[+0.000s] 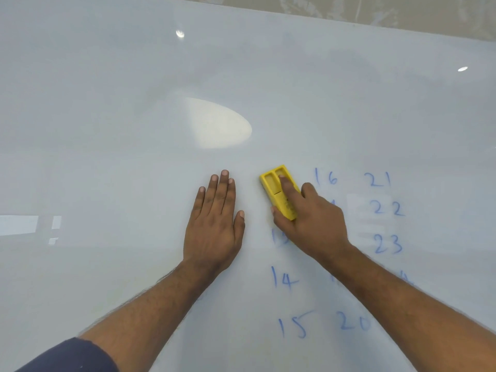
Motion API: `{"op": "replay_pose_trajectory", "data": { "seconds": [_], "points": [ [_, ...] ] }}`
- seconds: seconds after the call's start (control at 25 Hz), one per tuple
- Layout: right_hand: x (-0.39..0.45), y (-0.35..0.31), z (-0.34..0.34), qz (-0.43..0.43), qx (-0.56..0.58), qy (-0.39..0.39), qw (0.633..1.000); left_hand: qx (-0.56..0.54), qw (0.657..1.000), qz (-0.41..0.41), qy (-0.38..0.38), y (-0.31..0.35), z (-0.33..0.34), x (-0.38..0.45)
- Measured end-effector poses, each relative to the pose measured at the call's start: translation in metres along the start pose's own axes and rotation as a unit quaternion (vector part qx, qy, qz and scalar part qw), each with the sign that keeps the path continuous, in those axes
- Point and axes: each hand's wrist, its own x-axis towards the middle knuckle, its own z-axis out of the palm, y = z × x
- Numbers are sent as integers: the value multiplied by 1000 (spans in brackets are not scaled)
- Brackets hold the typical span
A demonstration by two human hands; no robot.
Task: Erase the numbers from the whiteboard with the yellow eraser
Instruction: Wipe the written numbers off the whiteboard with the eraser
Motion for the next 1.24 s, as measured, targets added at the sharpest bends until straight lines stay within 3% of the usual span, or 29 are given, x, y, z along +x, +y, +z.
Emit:
{"op": "replay_pose_trajectory", "data": {
  "seconds": [0.24,0.52,0.76,0.92,1.08,1.24],
  "points": [
    [20,-2,1,90,30,31,995,35,999,2,7,-1,7,-4],
    [-39,-4,7,-27,11,15,999,34,999,3,4,0,7,-17],
    [-38,4,8,121,42,33,991,41,999,-11,13,3,10,-36],
    [-54,-25,17,30,21,34,999,36,999,-10,21,4,11,-44],
    [-86,-7,16,-40,10,12,999,33,999,-2,5,2,11,-60],
    [-84,12,13,68,23,23,997,38,999,-1,-2,2,12,-79]
  ]
}}
